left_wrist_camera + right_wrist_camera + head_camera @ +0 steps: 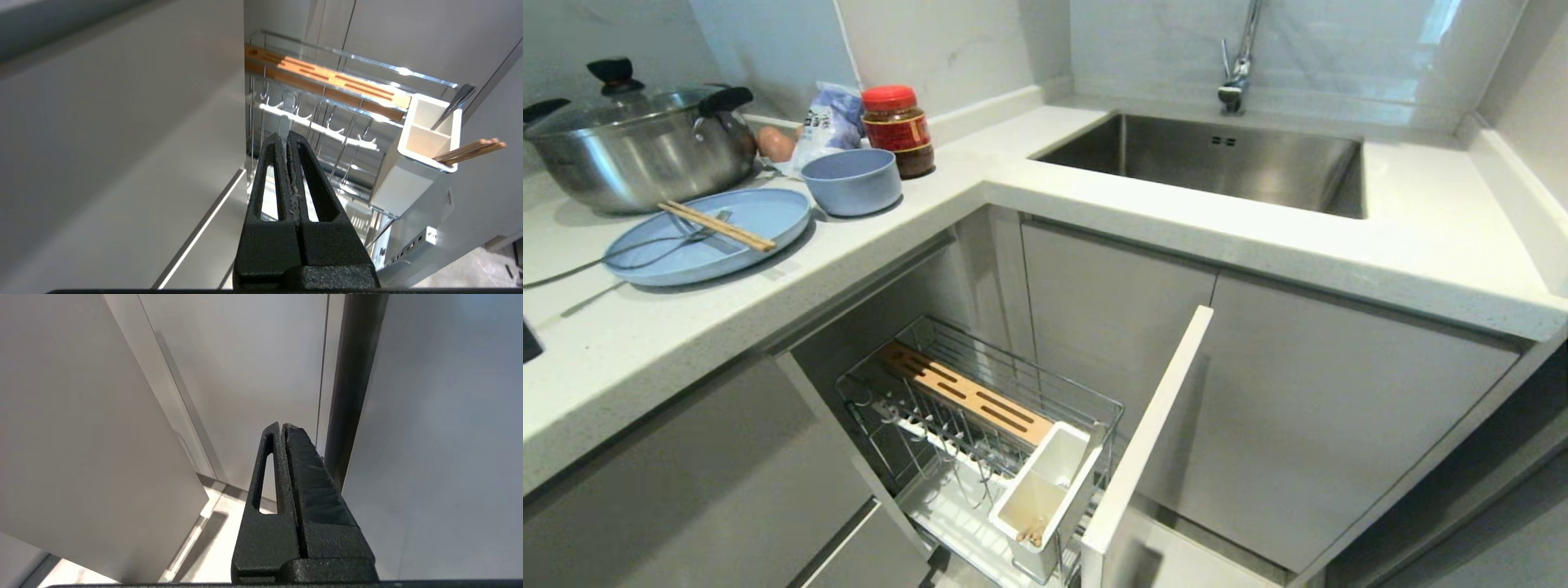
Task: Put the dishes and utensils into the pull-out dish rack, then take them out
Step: Pick up the chopsticks and place it in the cupboard
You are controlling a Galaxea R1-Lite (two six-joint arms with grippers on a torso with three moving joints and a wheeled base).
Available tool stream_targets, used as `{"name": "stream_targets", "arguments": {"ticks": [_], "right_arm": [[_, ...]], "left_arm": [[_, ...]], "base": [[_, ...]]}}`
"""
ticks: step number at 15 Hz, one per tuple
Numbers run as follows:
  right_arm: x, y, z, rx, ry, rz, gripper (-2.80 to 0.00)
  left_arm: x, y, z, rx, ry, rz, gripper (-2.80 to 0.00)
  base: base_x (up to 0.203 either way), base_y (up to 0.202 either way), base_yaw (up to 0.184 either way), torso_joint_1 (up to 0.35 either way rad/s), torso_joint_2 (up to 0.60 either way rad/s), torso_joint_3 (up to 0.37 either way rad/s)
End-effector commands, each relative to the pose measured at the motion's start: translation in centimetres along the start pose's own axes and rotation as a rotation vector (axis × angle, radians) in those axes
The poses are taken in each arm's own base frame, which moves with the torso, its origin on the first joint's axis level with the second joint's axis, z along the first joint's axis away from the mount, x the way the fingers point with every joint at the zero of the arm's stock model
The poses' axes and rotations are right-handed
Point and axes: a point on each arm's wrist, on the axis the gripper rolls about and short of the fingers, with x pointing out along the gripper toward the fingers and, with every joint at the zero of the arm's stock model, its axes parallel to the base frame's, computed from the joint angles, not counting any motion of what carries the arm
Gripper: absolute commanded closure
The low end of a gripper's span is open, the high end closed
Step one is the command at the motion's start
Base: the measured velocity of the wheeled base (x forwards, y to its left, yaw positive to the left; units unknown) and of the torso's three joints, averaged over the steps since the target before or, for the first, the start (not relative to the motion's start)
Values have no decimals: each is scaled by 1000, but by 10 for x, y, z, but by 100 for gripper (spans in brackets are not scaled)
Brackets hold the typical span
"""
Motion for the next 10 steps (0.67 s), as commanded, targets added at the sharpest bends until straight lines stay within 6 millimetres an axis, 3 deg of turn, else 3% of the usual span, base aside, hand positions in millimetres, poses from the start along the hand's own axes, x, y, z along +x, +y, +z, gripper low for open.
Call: {"name": "stream_targets", "arguments": {"ticks": [1, 10], "right_arm": [[0, 0, 0, 1, -5, 1, 0], [0, 0, 0, 1, -5, 1, 0]], "left_arm": [[0, 0, 0, 0, 2, 0, 0], [0, 0, 0, 1, 1, 0, 0]], "base": [[0, 0, 0, 2, 4, -185], [0, 0, 0, 2, 3, -197]]}}
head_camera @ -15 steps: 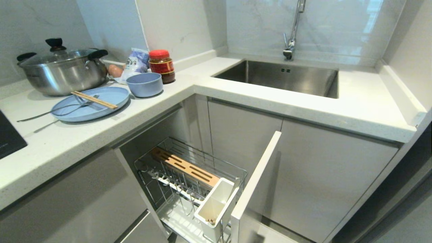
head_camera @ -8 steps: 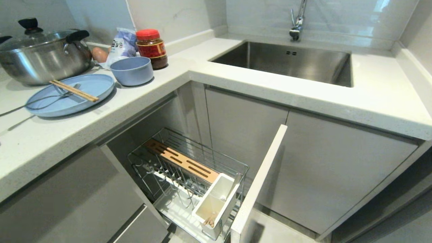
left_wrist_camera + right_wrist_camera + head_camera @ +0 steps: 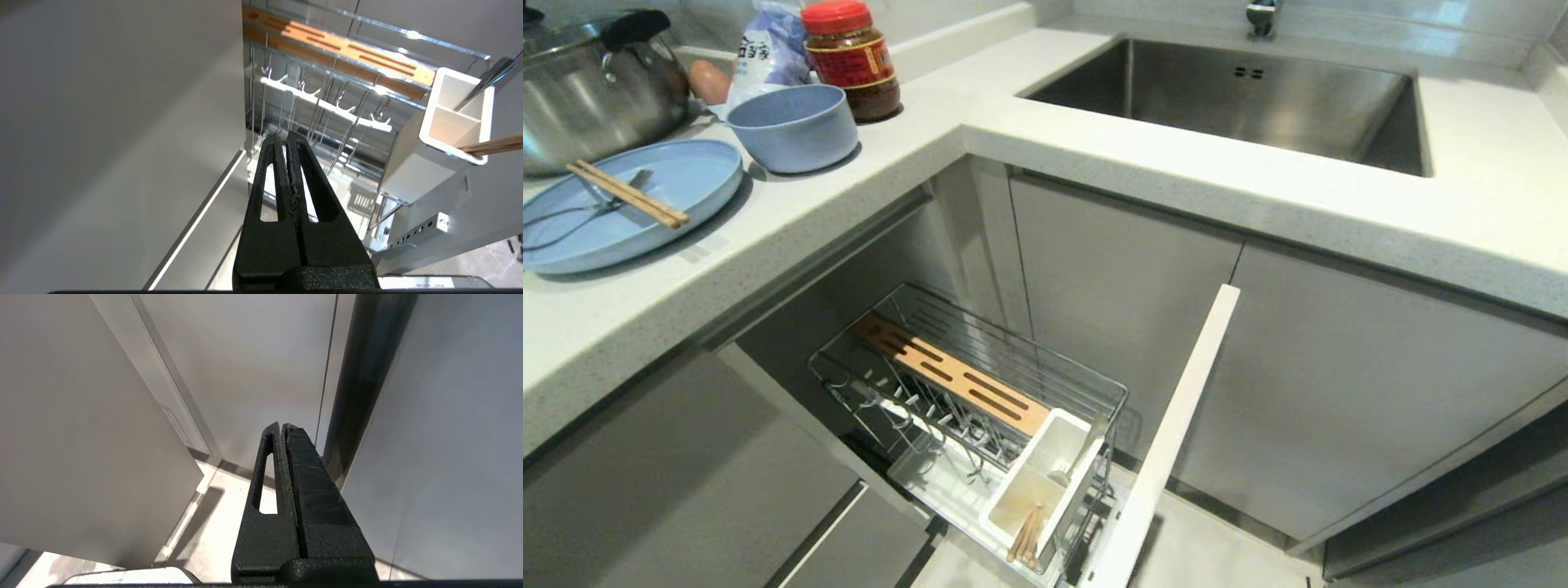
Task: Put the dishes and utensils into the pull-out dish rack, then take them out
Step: Pick up the chopsticks and place it in the cupboard
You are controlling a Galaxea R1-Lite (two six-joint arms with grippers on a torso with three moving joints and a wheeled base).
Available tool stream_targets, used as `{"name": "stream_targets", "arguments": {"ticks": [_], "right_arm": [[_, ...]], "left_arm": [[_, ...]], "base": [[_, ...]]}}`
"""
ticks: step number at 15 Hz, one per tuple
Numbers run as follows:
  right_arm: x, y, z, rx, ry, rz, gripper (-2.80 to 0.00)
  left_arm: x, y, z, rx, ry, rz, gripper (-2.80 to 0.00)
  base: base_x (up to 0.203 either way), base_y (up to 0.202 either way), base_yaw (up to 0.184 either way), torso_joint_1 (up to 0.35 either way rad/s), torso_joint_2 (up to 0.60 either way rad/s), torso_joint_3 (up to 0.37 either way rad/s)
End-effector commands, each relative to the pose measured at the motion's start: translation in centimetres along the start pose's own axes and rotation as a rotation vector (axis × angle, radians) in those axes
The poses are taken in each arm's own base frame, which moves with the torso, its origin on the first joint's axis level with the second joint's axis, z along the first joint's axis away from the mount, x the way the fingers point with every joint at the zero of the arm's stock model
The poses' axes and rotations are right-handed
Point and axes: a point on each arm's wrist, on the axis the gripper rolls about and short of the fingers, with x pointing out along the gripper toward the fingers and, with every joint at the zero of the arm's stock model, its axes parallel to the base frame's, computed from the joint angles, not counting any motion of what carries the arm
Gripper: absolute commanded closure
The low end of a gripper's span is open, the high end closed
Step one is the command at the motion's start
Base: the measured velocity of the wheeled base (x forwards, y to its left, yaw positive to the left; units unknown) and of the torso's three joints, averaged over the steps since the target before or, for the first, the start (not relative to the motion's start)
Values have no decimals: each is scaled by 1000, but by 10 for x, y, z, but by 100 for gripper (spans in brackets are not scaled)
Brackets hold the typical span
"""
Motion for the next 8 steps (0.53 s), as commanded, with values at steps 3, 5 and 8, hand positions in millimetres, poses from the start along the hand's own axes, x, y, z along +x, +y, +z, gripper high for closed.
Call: {"name": "stream_targets", "arguments": {"ticks": [3, 5, 8], "right_arm": [[0, 0, 0, 1, -5, 0, 0], [0, 0, 0, 1, -5, 0, 0], [0, 0, 0, 1, -5, 0, 0]], "left_arm": [[0, 0, 0, -2, 1, 0, 0], [0, 0, 0, -2, 1, 0, 0], [0, 0, 0, -2, 1, 0, 0]], "base": [[0, 0, 0, 8, 3, -195], [0, 0, 0, 1, 2, -90], [0, 0, 0, 0, -1, -11]]}}
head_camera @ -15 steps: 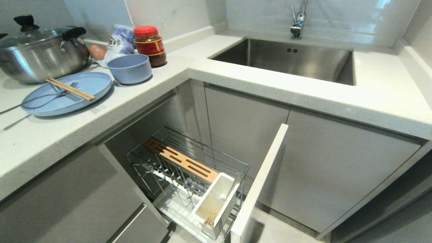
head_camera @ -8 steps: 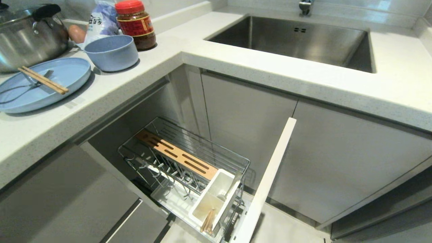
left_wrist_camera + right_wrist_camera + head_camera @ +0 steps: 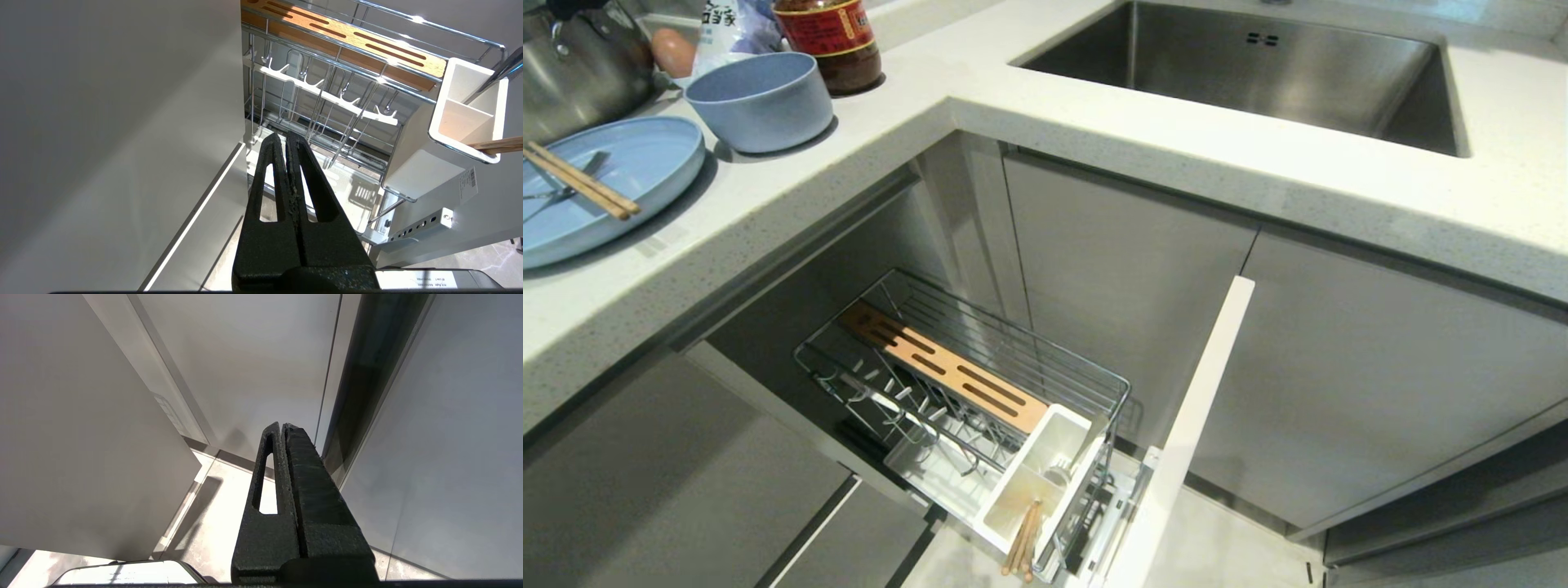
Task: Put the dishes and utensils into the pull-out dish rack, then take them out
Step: Pick up the chopsticks and place it in the cupboard
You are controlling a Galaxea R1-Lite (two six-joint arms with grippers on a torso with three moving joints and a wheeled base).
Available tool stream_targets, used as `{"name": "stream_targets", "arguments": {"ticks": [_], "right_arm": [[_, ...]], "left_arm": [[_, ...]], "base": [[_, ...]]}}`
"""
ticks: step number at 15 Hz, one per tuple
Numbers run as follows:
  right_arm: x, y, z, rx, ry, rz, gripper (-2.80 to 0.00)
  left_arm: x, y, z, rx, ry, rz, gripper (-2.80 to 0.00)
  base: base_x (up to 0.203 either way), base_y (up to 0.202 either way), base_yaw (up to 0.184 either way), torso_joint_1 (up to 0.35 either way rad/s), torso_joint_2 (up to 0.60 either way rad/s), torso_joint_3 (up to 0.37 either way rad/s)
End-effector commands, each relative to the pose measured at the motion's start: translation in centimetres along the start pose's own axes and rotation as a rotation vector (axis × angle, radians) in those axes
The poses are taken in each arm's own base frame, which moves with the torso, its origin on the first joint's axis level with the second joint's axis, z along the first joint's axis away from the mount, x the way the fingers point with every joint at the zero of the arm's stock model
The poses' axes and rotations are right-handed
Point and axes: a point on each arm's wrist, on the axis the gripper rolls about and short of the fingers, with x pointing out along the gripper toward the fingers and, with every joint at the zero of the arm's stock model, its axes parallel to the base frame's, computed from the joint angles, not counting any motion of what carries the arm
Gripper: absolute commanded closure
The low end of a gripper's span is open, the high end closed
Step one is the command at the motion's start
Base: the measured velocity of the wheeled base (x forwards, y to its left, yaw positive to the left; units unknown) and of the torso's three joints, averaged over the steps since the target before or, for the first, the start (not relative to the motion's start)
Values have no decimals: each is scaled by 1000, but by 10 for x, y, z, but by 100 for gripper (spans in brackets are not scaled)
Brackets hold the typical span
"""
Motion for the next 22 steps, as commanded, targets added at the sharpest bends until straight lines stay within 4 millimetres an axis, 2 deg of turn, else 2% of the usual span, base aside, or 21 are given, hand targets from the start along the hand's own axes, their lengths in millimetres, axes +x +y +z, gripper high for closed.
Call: {"name": "stream_targets", "arguments": {"ticks": [1, 22], "right_arm": [[0, 0, 0, 1, -3, 0, 0], [0, 0, 0, 1, -4, 0, 0]], "left_arm": [[0, 0, 0, 0, 1, 0, 0], [0, 0, 0, 0, 1, 0, 0]], "base": [[0, 0, 0, 0, 0, 0], [0, 0, 0, 0, 0, 0]]}}
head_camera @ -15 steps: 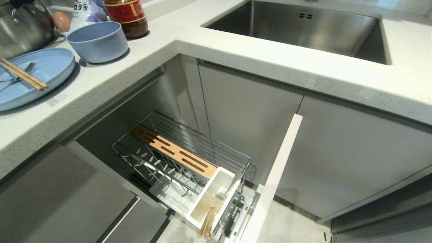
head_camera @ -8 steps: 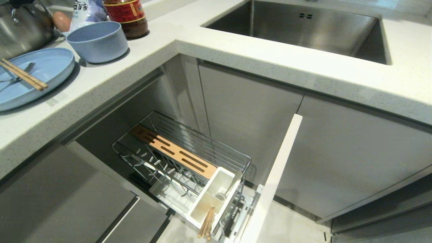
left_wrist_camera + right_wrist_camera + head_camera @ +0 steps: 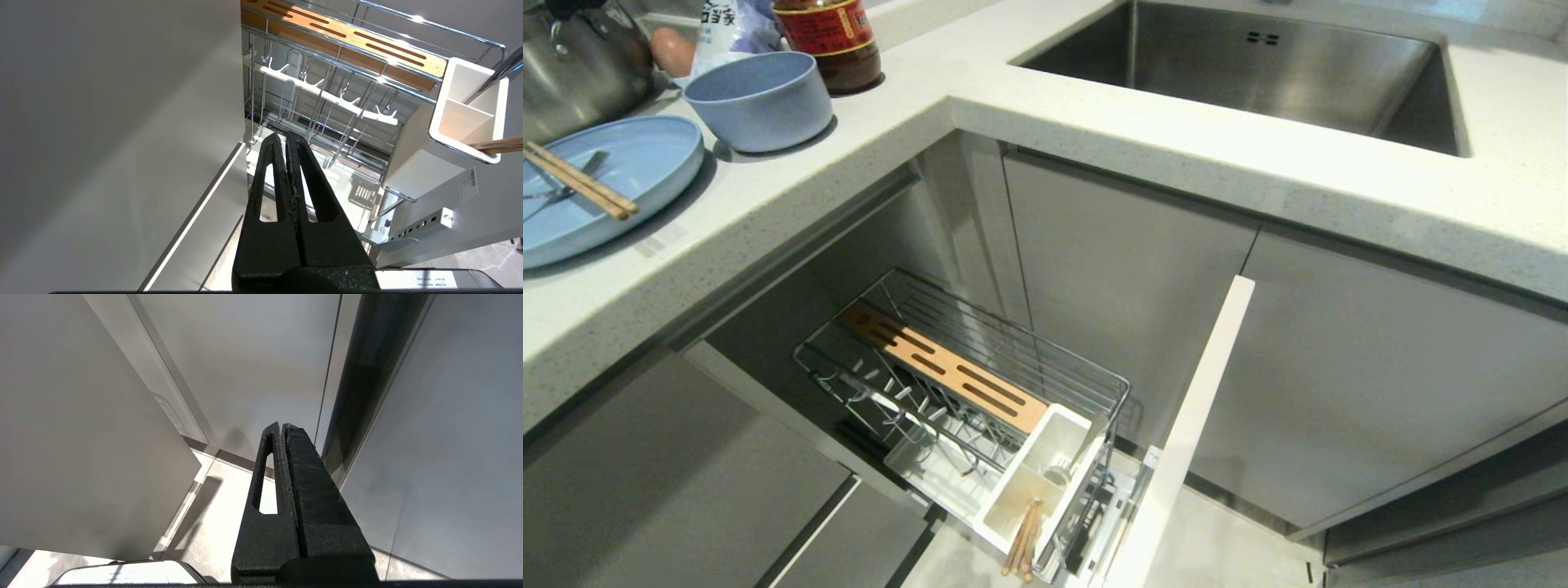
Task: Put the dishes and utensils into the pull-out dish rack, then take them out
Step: Pick up the chopsticks and place it in the cupboard
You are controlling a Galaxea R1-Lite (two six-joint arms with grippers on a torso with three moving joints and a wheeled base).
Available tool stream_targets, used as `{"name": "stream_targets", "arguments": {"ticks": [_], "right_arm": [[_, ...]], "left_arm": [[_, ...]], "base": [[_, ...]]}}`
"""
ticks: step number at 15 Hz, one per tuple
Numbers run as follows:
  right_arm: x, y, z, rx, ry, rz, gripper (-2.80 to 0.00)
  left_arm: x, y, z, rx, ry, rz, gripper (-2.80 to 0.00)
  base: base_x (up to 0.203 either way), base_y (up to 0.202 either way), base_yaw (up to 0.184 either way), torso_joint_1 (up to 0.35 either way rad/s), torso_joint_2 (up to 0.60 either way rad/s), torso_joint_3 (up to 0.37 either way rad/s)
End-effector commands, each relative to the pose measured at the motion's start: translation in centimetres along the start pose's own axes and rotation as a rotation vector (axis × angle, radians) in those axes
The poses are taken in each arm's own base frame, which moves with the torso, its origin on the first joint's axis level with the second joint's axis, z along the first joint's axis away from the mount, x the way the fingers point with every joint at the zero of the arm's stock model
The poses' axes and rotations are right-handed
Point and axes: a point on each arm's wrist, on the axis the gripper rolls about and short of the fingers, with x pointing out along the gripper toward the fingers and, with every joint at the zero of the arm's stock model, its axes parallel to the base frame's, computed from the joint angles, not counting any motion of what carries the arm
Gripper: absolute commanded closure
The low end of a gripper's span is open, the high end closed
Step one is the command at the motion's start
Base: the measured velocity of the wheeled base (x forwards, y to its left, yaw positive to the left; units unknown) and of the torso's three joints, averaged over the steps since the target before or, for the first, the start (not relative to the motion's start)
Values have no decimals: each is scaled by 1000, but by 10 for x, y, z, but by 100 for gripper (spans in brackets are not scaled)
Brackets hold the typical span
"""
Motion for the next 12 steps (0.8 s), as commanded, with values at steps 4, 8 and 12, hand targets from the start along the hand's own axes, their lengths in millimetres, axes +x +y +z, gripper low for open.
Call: {"name": "stream_targets", "arguments": {"ticks": [4, 8, 12], "right_arm": [[0, 0, 0, 1, -5, 1, 0], [0, 0, 0, 1, -3, 0, 0], [0, 0, 0, 1, -5, 1, 0]], "left_arm": [[0, 0, 0, 0, 1, 0, 0], [0, 0, 0, 0, 1, 0, 0], [0, 0, 0, 7, 0, -1, 0]], "base": [[0, 0, 0, 0, 0, 0], [0, 0, 0, 0, 0, 0], [0, 0, 0, 0, 0, 0]]}}
